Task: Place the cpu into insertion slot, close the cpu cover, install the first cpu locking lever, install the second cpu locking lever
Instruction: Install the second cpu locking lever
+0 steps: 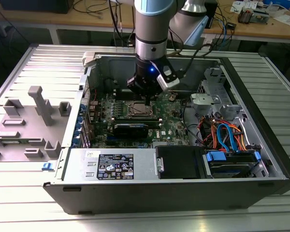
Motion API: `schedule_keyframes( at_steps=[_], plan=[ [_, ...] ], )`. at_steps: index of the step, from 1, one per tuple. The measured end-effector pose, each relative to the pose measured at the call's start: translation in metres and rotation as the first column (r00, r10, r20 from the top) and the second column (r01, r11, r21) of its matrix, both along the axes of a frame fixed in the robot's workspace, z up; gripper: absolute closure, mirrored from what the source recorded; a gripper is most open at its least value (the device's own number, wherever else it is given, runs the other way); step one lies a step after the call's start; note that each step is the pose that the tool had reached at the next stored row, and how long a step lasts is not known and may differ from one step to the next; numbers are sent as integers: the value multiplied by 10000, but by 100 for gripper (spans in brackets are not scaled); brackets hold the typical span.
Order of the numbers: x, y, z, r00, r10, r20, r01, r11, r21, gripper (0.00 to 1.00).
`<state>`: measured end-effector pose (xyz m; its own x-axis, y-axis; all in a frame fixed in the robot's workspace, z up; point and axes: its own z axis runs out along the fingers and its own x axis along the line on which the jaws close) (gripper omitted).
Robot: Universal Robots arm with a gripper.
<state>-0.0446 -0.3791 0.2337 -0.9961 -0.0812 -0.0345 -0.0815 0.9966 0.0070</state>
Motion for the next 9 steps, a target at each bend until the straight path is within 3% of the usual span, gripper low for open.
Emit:
schedule_keyframes(
  at_steps=[2,3,4,5,8,9],
  plan=[
    [0,-22,1,10000,-1,0,1,10000,0,89],
    [0,-61,1,10000,0,-1,0,10000,-15,89],
    [-3,-180,1,10000,-1,-1,1,10000,-67,89],
    [-18,-353,1,10000,0,0,0,10000,35,89],
    [-77,-401,1,10000,-1,-1,1,10000,54,89],
    [-134,-411,1,10000,1,0,-1,10000,94,89]
  ],
)
